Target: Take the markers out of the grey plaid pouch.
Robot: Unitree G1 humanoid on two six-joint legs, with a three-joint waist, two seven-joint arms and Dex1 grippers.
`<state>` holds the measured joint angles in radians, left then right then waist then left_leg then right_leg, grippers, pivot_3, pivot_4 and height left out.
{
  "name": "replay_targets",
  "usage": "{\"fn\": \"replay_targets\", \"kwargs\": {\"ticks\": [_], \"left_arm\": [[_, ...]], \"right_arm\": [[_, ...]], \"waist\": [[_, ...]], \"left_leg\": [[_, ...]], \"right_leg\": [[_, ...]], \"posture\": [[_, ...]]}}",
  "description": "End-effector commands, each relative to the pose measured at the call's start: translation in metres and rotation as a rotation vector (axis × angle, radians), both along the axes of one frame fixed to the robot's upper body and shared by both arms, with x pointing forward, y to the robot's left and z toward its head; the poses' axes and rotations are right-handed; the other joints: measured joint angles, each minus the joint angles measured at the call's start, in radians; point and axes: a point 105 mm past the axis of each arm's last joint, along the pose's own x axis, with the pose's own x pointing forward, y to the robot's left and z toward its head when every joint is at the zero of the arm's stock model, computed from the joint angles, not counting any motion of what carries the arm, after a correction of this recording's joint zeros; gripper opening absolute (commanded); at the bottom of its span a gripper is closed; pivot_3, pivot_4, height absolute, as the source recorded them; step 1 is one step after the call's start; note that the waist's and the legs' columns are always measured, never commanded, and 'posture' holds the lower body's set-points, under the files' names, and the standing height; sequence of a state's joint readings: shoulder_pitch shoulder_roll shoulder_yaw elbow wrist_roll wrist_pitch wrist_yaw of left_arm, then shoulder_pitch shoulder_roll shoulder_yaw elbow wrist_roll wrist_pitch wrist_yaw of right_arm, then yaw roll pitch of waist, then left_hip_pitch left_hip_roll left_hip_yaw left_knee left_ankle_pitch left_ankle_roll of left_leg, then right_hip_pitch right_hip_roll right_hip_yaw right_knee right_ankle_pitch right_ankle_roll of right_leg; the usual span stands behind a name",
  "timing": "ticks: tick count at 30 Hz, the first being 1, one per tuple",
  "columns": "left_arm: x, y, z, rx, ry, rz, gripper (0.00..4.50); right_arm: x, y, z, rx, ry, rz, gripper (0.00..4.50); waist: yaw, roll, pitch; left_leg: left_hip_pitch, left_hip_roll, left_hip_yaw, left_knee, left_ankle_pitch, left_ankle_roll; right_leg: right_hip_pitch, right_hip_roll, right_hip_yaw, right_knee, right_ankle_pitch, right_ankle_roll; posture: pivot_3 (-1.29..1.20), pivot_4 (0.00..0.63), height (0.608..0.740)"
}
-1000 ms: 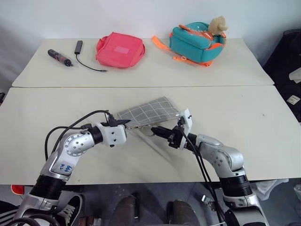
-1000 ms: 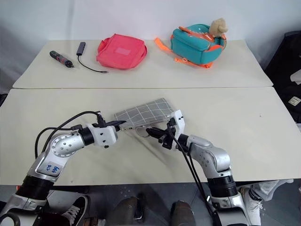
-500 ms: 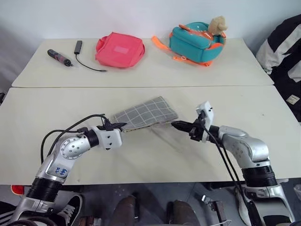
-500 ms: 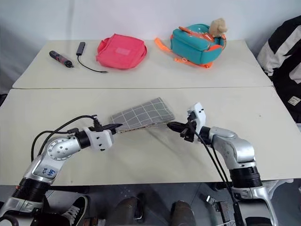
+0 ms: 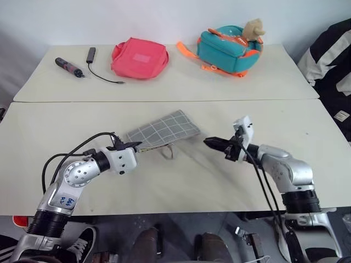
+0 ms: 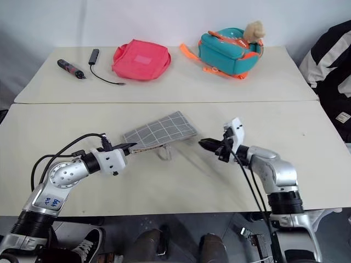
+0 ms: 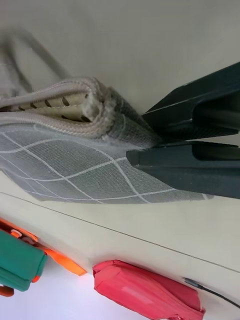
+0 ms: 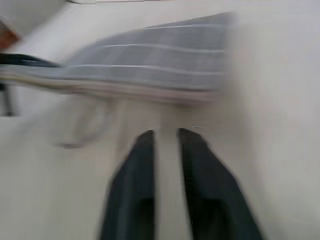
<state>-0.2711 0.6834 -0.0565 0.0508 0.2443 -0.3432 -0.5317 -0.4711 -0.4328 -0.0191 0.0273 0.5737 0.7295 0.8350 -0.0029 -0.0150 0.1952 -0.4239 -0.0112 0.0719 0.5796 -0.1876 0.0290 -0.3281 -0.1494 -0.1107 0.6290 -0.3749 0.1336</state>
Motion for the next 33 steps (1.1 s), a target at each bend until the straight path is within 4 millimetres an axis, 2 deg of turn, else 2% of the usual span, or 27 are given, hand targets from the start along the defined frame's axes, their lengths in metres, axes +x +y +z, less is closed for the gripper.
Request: {"fn": "replay_targets", "kwargs": {"ticks": [1,5,10,13,21,25,26,27,33], "left_arm": [[0.001,-0.006,0.016,-0.019,-0.059,-0.018,0.00],[0.001,-0.011,0.020,-0.035,-0.065,-0.028,0.00],[0.003,-0.012,0.026,-0.032,-0.076,-0.030,0.00],[0.005,-0.016,0.030,-0.050,-0.084,-0.032,0.00],[0.003,-0.030,0.035,-0.067,-0.091,-0.061,0.00],[0.002,-0.030,0.035,-0.067,-0.091,-0.059,0.00],[0.002,-0.030,0.035,-0.067,-0.091,-0.057,0.00],[0.001,-0.030,0.035,-0.068,-0.090,-0.056,0.00],[0.000,-0.028,0.033,-0.065,-0.084,-0.050,0.00]], "right_arm": [[-0.020,0.023,0.013,0.045,-0.002,0.092,2.00],[-0.027,0.044,0.013,0.049,-0.010,0.086,3.37],[-0.027,0.056,0.021,0.041,-0.036,0.048,3.37],[-0.025,0.063,0.017,-0.011,-0.040,0.008,3.37],[-0.021,0.080,0.014,0.030,-0.010,-0.021,3.37],[-0.020,0.084,0.021,0.094,-0.004,-0.018,3.37],[-0.021,0.085,0.023,0.116,0.007,-0.003,2.99],[-0.022,0.085,0.023,0.117,0.006,0.005,2.83],[-0.026,0.082,0.018,0.100,0.008,0.033,0.67]], "waist": [[0.001,0.000,0.000],[0.001,0.000,0.000],[0.001,0.000,0.000],[0.000,0.000,0.000],[-0.001,0.000,0.000],[-0.001,0.000,0.000],[-0.001,0.000,0.000],[-0.001,0.000,0.000],[-0.001,0.000,0.000]], "left_leg": [[0.000,0.000,0.000,0.000,0.000,0.000],[0.000,0.000,0.000,0.000,-0.003,-0.004],[0.000,0.000,0.000,0.000,-0.003,-0.004],[0.000,0.000,0.000,0.000,-0.003,-0.005],[0.000,0.000,0.000,0.000,-0.003,-0.004],[0.000,0.000,0.000,0.000,-0.002,-0.003],[0.000,0.000,0.000,0.000,-0.002,-0.003],[0.000,0.000,0.000,0.000,-0.001,-0.002],[0.000,0.000,0.000,0.000,-0.001,-0.002]], "right_leg": [[0.000,0.000,0.000,0.000,0.000,0.000],[0.000,0.000,0.000,0.000,0.000,0.000],[0.000,0.000,0.000,0.000,0.000,0.000],[-0.001,0.000,0.000,0.001,0.000,0.000],[-0.001,0.001,0.001,0.001,0.000,0.000],[-0.001,0.001,0.001,0.001,0.000,0.000],[-0.001,0.001,0.001,0.001,0.000,0.000],[-0.001,0.001,0.001,0.001,0.000,0.000],[-0.001,0.001,0.001,0.001,0.000,0.000]], "posture": [[0.00,0.150,0.740],[0.00,0.150,0.740],[0.00,0.150,0.740],[0.00,0.150,0.740],[0.00,0.150,0.740],[0.00,0.150,0.740],[0.00,0.150,0.740],[0.00,0.150,0.740],[0.00,0.150,0.740]]}}
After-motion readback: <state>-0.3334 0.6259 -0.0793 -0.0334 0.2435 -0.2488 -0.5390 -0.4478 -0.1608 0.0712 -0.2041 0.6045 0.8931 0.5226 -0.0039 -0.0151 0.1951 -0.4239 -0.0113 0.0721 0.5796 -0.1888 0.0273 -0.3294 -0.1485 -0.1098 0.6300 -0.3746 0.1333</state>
